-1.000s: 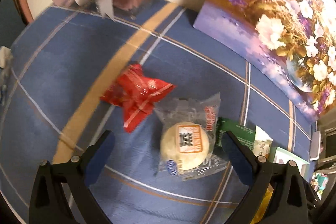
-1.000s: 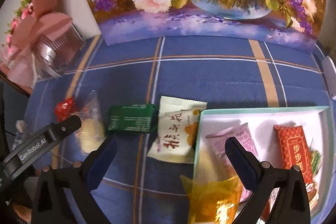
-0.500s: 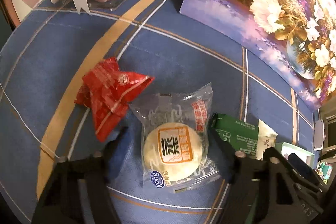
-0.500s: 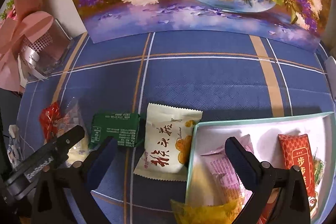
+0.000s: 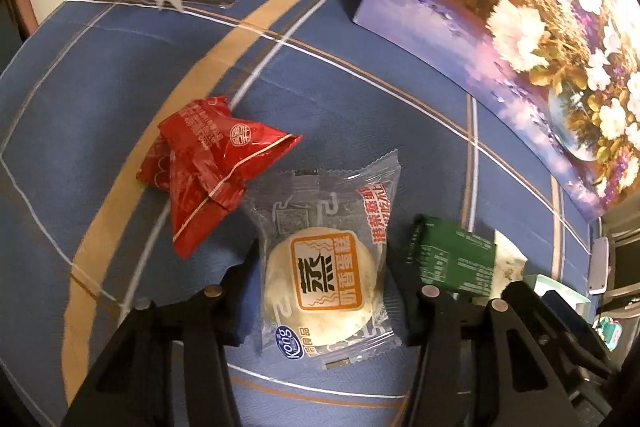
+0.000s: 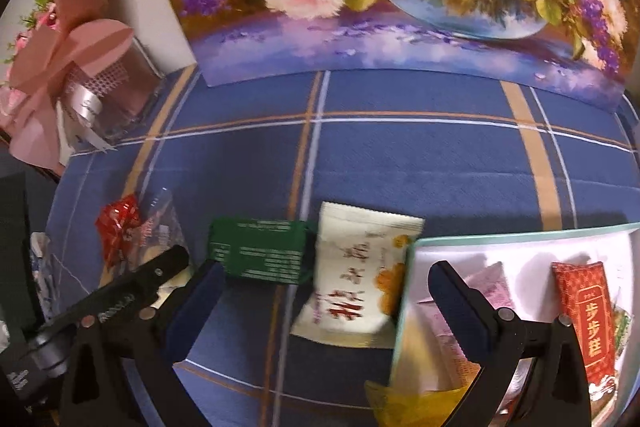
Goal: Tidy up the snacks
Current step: 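Grasp the clear steamed-bun packet with the left gripper while the right grasps the green packet, then lift both held packets and carry them over the white tray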
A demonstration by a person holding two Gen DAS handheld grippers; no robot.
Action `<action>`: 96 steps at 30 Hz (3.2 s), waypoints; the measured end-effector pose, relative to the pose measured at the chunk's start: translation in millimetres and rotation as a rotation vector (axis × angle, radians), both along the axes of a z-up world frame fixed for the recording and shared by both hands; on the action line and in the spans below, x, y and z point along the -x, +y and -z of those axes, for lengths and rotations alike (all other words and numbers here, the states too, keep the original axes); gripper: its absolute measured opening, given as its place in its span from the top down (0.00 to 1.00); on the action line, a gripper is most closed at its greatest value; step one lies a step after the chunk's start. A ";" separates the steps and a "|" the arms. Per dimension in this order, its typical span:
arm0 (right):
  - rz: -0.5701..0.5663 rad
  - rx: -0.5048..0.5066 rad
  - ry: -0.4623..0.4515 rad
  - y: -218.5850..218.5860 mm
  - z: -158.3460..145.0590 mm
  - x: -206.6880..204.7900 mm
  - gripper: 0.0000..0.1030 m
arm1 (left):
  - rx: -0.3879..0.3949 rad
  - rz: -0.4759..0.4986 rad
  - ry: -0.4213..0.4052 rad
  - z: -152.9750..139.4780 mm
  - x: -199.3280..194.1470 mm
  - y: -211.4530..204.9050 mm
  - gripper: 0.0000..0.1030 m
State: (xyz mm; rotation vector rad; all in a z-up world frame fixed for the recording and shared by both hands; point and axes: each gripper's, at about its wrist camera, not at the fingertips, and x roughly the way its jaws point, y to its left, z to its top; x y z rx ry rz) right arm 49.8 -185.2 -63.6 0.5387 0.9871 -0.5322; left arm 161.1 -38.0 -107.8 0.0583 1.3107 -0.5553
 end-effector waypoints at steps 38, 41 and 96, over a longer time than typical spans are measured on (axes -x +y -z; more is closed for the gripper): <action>-0.040 -0.045 0.037 39.1 10.6 -28.5 0.35 | 0.016 -0.037 0.021 -17.3 -4.6 32.2 0.48; -0.026 -0.047 0.021 41.8 -4.9 -13.8 0.35 | 0.015 -0.023 0.006 -31.9 2.7 29.8 0.48; 0.530 -0.091 0.074 -121.8 -5.7 246.1 0.35 | -0.133 0.495 -0.071 -58.6 208.4 -213.1 0.48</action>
